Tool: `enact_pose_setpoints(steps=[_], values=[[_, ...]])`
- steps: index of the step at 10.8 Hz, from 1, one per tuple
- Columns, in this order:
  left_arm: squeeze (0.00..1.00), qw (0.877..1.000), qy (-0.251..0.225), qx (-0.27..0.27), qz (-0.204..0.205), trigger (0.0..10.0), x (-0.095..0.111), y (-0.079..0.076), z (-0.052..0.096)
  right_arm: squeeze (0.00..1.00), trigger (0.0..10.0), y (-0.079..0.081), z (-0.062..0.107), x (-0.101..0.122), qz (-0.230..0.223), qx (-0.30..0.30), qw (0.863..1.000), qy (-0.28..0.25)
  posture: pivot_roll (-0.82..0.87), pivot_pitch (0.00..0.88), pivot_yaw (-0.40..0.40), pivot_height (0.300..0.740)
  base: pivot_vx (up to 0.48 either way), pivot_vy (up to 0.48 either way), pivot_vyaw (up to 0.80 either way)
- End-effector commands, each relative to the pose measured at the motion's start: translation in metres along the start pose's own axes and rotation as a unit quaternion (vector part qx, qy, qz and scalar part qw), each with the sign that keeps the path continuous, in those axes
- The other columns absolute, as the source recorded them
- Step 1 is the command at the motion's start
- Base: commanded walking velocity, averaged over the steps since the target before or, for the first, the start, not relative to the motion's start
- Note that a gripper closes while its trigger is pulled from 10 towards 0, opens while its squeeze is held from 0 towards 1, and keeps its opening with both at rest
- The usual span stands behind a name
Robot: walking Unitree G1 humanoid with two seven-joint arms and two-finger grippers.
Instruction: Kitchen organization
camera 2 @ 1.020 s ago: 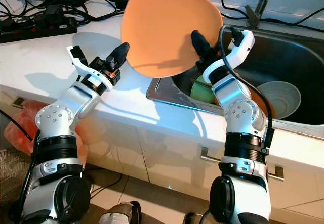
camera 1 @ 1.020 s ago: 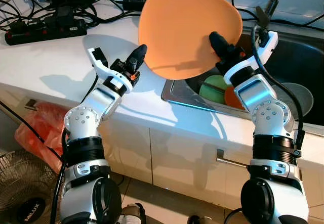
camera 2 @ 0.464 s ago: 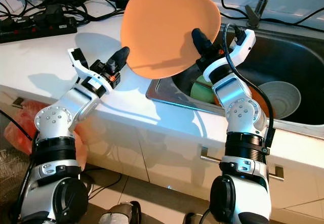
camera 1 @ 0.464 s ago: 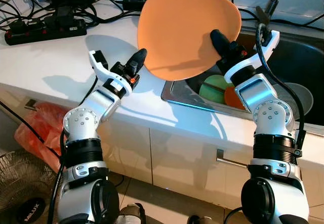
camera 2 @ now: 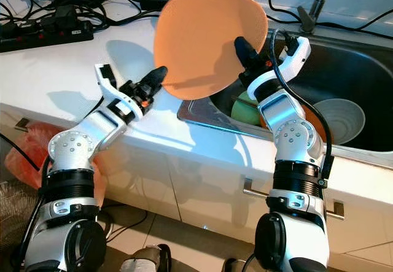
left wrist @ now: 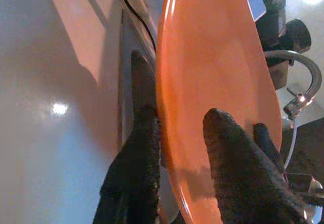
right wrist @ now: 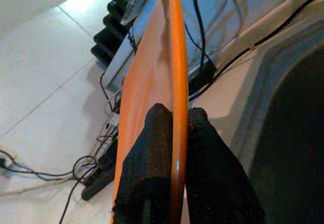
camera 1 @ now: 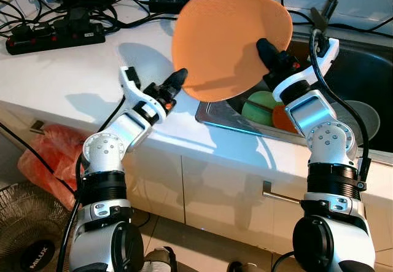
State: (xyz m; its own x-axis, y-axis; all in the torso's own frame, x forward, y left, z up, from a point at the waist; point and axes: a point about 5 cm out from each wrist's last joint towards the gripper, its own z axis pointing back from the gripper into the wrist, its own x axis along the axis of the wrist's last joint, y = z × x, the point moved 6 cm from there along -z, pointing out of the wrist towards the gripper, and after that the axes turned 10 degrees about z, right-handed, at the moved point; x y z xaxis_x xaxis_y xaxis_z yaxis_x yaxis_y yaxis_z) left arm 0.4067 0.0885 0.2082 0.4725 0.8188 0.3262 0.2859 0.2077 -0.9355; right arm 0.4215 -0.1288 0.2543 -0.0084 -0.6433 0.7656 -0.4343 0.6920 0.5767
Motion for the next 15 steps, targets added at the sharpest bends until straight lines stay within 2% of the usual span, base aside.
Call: enact_pose_setpoints(steps=[1, 3, 4, 6, 8, 10, 11, 12, 13, 15], values=[[1.0, 0.999, 0.003, 0.002, -0.033, 10.0, 0.0, -0.004, -0.001, 0.0, 0.0, 0.001, -0.003, 0.011, 0.005, -0.007, 1.0, -0.021, 0.1, 0.102, 0.007, 0.74, 0.0, 0.0, 0.0], [1.0, 0.996, 0.011, 0.012, -0.086, 10.0, -0.001, -0.004, -0.002, 0.0, 0.0, -0.01, -0.003, 0.017, 0.015, -0.039, 0.999, -0.034, 0.1, 0.1, 0.007, 0.74, 0.0, 0.0, 0.0], [1.0, 0.988, 0.02, 0.024, -0.149, 10.0, -0.004, -0.003, -0.002, 0.0, 0.0, -0.016, -0.003, 0.022, 0.022, -0.057, 0.997, -0.045, 0.11, 0.099, 0.007, 0.74, 0.0, 0.0, 0.0], [1.0, 0.973, 0.021, 0.025, -0.227, 10.0, -0.005, -0.006, -0.005, 0.0, 0.0, -0.034, 0.001, 0.034, 0.048, -0.108, 0.991, -0.065, 0.1, 0.098, 0.009, 0.74, 0.0, 0.0, 0.0], [1.0, 0.957, 0.036, 0.016, -0.287, 10.0, -0.014, -0.006, -0.005, 0.0, 0.0, -0.079, 0.02, 0.05, 0.049, -0.212, 0.972, -0.094, 0.1, 0.099, 0.012, 0.74, 0.0, 0.0, 0.0], [1.0, 0.935, 0.072, 0.007, -0.348, 10.0, -0.03, -0.004, -0.003, 0.0, 0.0, -0.104, 0.034, 0.059, 0.082, -0.273, 0.954, -0.099, 0.1, 0.102, 0.01, 0.74, 0.0, 0.0, 0.0], [1.0, 0.908, 0.112, 0.0, -0.404, 10.0, -0.045, 0.001, 0.0, 0.0, 0.0, -0.131, 0.051, 0.059, 0.15, -0.346, 0.924, -0.064, 0.1, 0.102, 0.011, 0.74, 0.0, 0.0, 0.0], [1.0, 0.898, 0.127, -0.007, -0.421, 10.0, -0.052, 0.002, 0.001, 0.0, 0.0, -0.145, 0.059, 0.052, 0.167, -0.377, 0.91, -0.038, 0.1, 0.102, 0.012, 0.74, 0.0, 0.0, 0.0], [1.0, 0.893, 0.133, -0.009, -0.429, 10.0, -0.055, 0.003, 0.001, 0.0, 0.0, -0.152, 0.063, 0.047, 0.174, -0.391, 0.903, -0.023, 0.1, 0.102, 0.012, 0.74, 0.0, 0.0, 0.0], [1.0, 0.885, 0.142, -0.012, -0.444, 10.0, -0.057, 0.004, 0.003, 0.0, 0.0, -0.159, 0.065, 0.034, 0.174, -0.402, 0.899, 0.001, 0.11, 0.102, 0.012, 0.74, 0.0, 0.0, 0.0]])
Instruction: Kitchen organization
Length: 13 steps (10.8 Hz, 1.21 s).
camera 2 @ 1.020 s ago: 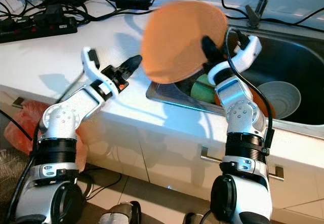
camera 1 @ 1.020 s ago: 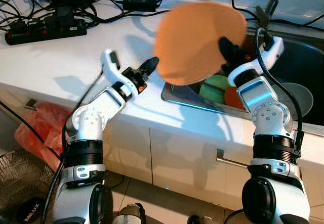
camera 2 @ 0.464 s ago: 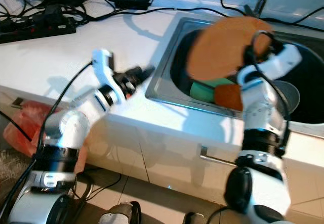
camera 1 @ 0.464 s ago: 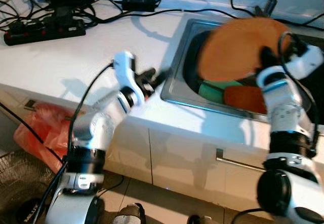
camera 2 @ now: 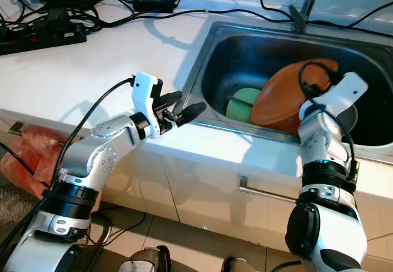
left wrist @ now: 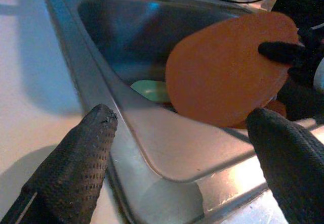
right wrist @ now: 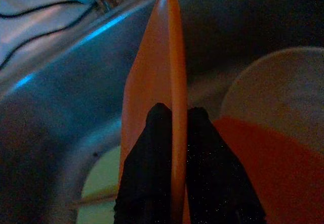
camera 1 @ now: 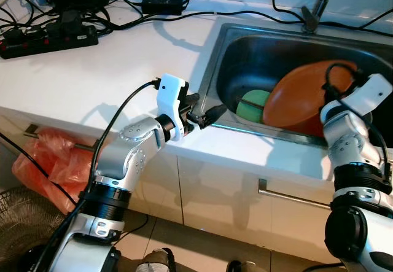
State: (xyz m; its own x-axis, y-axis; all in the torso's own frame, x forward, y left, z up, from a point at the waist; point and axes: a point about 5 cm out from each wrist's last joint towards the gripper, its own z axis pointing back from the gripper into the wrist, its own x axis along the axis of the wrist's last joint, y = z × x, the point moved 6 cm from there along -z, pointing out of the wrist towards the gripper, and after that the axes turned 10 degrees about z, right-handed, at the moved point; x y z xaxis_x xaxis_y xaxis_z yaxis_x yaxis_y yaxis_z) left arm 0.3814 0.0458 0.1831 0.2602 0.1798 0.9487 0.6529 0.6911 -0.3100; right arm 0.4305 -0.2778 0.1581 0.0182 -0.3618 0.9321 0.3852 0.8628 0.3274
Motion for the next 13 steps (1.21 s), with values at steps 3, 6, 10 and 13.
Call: enact_pose_setpoints(steps=[3, 6, 10, 13], values=[[1.0, 0.999, 0.022, -0.028, -0.037, 10.0, -0.007, -0.011, 0.001, 0.0, 1.1, 0.009, -0.003, -0.007, 0.03, 0.015, 0.999, 0.01, 0.11, 0.102, 0.018, 0.74, 0.0, 0.0, 0.0], [0.29, 0.997, 0.038, -0.04, -0.048, 10.0, -0.013, -0.014, 0.001, 0.0, 10.0, 0.029, -0.002, -0.024, 0.057, 0.053, 0.996, 0.034, 0.11, 0.102, 0.022, 0.74, 0.0, 0.0, 0.0], [0.0, 0.995, 0.055, -0.052, -0.072, 10.0, -0.018, -0.018, 0.001, 1.0, 10.0, 0.041, -0.002, -0.029, 0.057, 0.076, 0.995, 0.039, 0.11, 0.099, 0.021, 0.74, 0.0, 0.0, 0.0], [0.0, 0.994, 0.055, -0.045, -0.082, 10.0, -0.018, -0.015, 0.001, 1.0, 10.0, 0.034, -0.003, -0.023, 0.1, 0.057, 0.993, 0.025, 0.11, 0.095, 0.019, 0.74, 0.0, 0.0, 0.0]])
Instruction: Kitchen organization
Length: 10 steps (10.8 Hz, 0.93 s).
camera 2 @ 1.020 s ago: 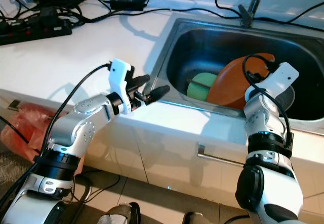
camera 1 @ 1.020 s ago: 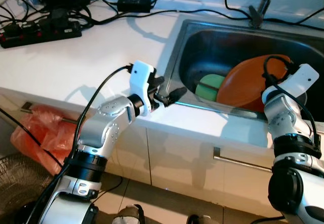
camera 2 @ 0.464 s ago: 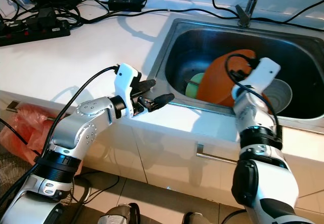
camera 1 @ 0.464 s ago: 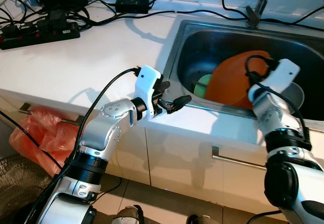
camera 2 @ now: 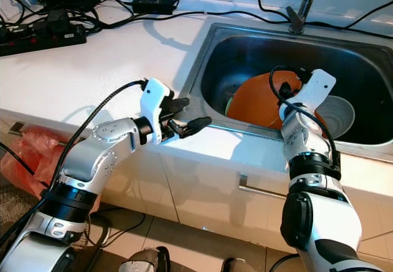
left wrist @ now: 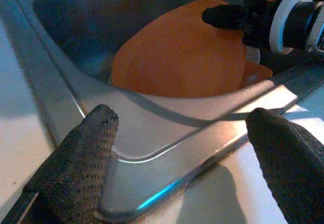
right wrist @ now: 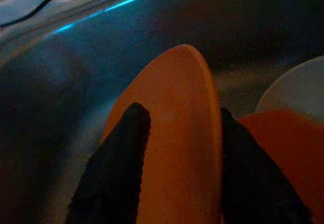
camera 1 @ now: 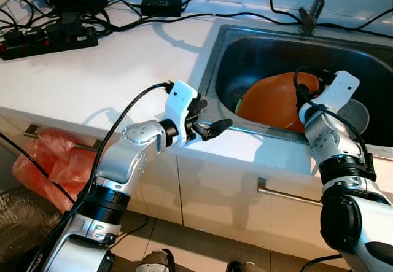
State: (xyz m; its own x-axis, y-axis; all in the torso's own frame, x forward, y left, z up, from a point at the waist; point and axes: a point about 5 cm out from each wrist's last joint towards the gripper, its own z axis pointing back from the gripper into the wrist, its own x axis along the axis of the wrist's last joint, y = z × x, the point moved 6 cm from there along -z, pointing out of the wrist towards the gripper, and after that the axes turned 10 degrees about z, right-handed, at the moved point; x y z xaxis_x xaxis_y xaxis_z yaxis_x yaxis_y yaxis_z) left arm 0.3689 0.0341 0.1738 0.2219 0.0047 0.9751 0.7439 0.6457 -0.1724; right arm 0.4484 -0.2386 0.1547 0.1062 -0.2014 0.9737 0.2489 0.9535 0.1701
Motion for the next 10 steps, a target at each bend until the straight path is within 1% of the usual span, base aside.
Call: enact_pose_setpoints(steps=[1, 2, 3, 4, 5, 6, 7, 8, 10], values=[[0.0, 1.0, -0.002, 0.0, -0.01, 10.0, -0.001, -0.001, 0.001, 1.0, 10.0, -0.003, 0.0, -0.003, 0.025, -0.005, 1.0, 0.0, 0.11, 0.094, 0.018, 0.74, 0.0, 0.0, 0.0], [0.0, 1.0, -0.019, 0.019, -0.008, 10.0, 0.005, 0.004, 0.001, 1.0, 10.0, 0.003, 0.002, 0.011, 0.061, 0.009, 0.997, -0.037, 0.11, 0.092, 0.016, 0.74, 0.0, 0.0, 0.0], [0.0, 0.998, -0.036, 0.046, -0.017, 10.0, 0.011, 0.012, 0.002, 1.0, 10.0, 0.006, 0.004, 0.025, 0.098, 0.013, 0.993, -0.069, 0.11, 0.092, 0.013, 0.74, 0.0, 0.0, 0.0], [0.0, 0.995, -0.063, 0.072, -0.021, 10.0, 0.02, 0.02, 0.005, 1.0, 10.0, 0.008, 0.009, 0.04, 0.129, 0.016, 0.986, -0.102, 0.1, 0.092, 0.01, 0.74, 0.0, 0.0, 0.0], [0.0, 0.992, -0.086, 0.092, -0.026, 10.0, 0.027, 0.025, 0.008, 1.0, 10.0, 0.009, 0.013, 0.049, 0.147, 0.02, 0.981, -0.122, 0.1, 0.092, 0.009, 0.74, 0.0, 0.0, 0.0], [0.0, 0.988, -0.107, 0.108, -0.028, 10.0, 0.032, 0.028, 0.01, 1.0, 10.0, 0.009, 0.016, 0.053, 0.163, 0.022, 0.977, -0.135, 0.1, 0.091, 0.008, 0.74, 0.0, 0.0, 0.0], [0.0, 0.982, -0.131, 0.133, -0.027, 10.0, 0.039, 0.034, 0.014, 1.0, 10.0, 0.007, 0.022, 0.058, 0.18, 0.017, 0.973, -0.144, 0.09, 0.087, 0.005, 0.74, 0.0, 0.0, 0.0], [0.0, 0.978, -0.151, 0.146, -0.02, 10.0, 0.045, 0.038, 0.017, 1.0, 10.0, 0.004, 0.026, 0.064, 0.182, 0.013, 0.971, -0.153, 0.09, 0.082, 0.003, 0.74, 0.0, 0.0, 0.0], [0.0, 0.97, -0.178, 0.164, -0.013, 10.0, 0.05, 0.041, 0.022, 1.0, 10.0, 0.007, 0.032, 0.071, 0.181, 0.021, 0.969, -0.166, 0.09, 0.077, -0.001, 0.74, 0.0, 0.0, 0.0]])
